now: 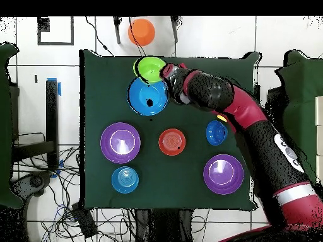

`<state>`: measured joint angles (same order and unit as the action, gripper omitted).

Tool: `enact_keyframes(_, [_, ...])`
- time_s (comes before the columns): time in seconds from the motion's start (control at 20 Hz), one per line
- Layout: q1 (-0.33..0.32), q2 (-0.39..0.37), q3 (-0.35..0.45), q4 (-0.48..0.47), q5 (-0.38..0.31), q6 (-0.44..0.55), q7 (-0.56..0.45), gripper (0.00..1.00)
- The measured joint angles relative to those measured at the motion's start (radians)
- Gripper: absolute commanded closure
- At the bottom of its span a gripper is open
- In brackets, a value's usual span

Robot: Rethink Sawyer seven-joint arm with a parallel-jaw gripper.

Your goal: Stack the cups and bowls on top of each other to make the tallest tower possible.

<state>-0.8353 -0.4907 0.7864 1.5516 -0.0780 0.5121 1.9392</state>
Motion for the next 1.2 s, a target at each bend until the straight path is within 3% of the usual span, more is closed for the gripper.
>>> enact_keyframes(0.35, [-0.001,0.017,0.001,-0.01,-0.007,0.0,0.0,1.0])
enact_keyframes(1.2, [0.002,0.022,0.001,-0.013,-0.11,0.0,0.0,1.0])
